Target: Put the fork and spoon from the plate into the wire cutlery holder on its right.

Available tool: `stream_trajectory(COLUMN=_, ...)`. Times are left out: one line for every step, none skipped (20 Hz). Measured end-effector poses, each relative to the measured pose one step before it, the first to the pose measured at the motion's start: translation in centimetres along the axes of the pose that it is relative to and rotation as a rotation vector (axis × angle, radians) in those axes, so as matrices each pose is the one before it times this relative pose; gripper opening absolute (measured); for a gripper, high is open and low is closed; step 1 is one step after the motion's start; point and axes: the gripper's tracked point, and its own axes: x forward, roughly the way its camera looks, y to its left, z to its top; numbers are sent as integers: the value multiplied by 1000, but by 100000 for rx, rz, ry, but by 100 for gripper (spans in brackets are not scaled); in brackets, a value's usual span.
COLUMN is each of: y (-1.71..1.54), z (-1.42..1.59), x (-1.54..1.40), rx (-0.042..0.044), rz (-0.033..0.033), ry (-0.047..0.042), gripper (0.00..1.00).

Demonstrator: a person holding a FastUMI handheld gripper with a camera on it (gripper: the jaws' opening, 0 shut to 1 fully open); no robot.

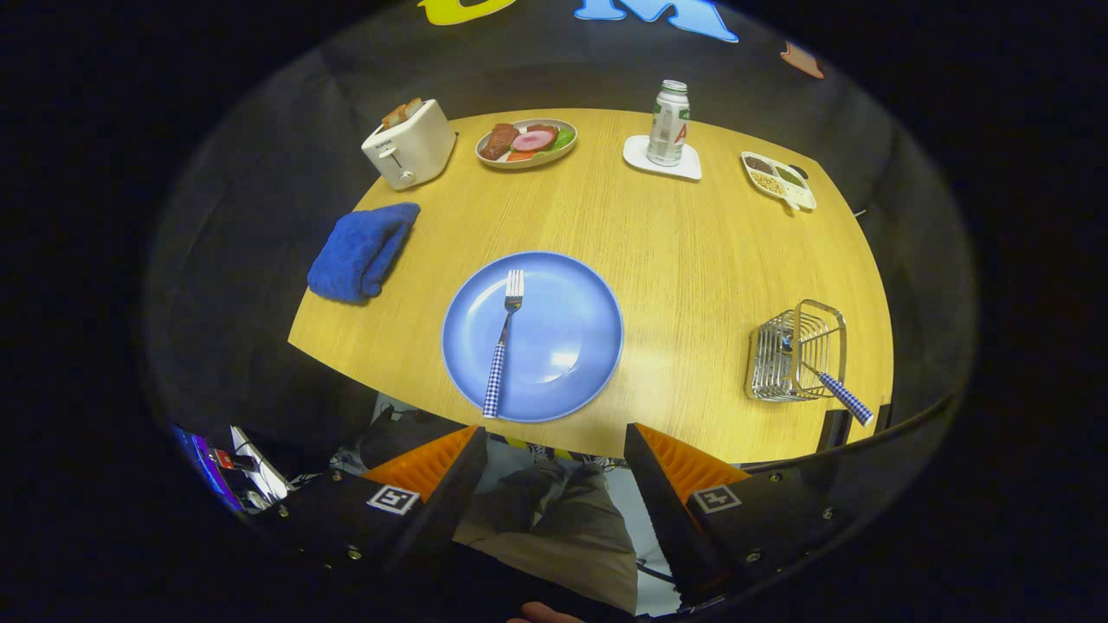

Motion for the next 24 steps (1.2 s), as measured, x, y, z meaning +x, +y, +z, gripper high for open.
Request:
stream_trajectory(y=494, z=58, x=422, rx=-519, rz=258, ry=796, gripper=98)
stream_trajectory(y=503, z=122, x=502, rx=-306, rz=309, ry=794, gripper=98)
stream_trajectory(y=512, z=76, x=417, rx=-523, rz=24, ry=731, gripper=99)
stream_trajectory(y=414, z=355, x=449, rx=-301, rz=-200, ry=96, gripper=98)
stream_trajectory(y=580, z=391, x=559, rx=316, rz=59, ry=-280, gripper=99)
stream_trajectory(y=454, z=325, x=461, rx=322, rz=-277, ry=-299, gripper=99)
stream_trajectory(y=377, z=269, x=413, rx=119, rz=-297, ry=-83, gripper=98)
stream_trajectory(y=410, z=65, x=406, rx=327, rz=-361, ry=444, gripper=99)
stream_trajectory(y=362, z=-148, x=538, rx=51, rz=-197, ry=768, gripper=98)
stream_trajectory(y=274, z=9, x=471, rx=-43, rz=-725, ry=476, gripper=98)
stream_trajectory(y=329, z=-27, x=454, rx=198, rz=-686, ry=308, gripper=98)
stream_trajectory(y=183, z=132, x=491, rx=311, rz=-495, ry=-178, gripper=98)
stream_trajectory(y=242, z=20, x=569, rx=660, rz=-439, ry=-268, gripper=98)
stream_trajectory(y=121, z=-9, x=527, rx=438, rz=-532, ry=566, gripper=98)
stream_trajectory(y=82, z=-155, x=642, rx=-6, rz=-527, ry=1029, gripper=98)
stream_trajectory(y=-112, z=-56, x=689, rx=-21, rz=-1010, ry=695, gripper=98)
stream_trajectory(y=-45, z=-114, x=695, rx=-47, rz=-564, ry=1369, gripper=98)
stream_trajectory(y=-131, z=-173, x=604, rx=-161, rz=-767, ry=1552, gripper=98)
stream_trajectory(y=116, z=-36, x=522, rx=-77, rz=-56, ry=880, gripper=98)
stream_trajectory(y=-29, z=-22, x=471, rx=-204, rz=-397, ry=752, gripper=97)
stream_trajectory(y=-28, z=57, x=312, rx=-665, rz=-337, ry=480, gripper=94)
stream_trajectory(y=100, z=196, x=278, rx=-866, rz=198, ry=57, gripper=94)
stream_trajectory(y=-127, z=80, x=317, rx=-696, rz=-714, ry=770, gripper=87)
stream_trajectory(y=-248, z=-257, x=190, rx=-182, rz=-1388, ry=2380, gripper=81)
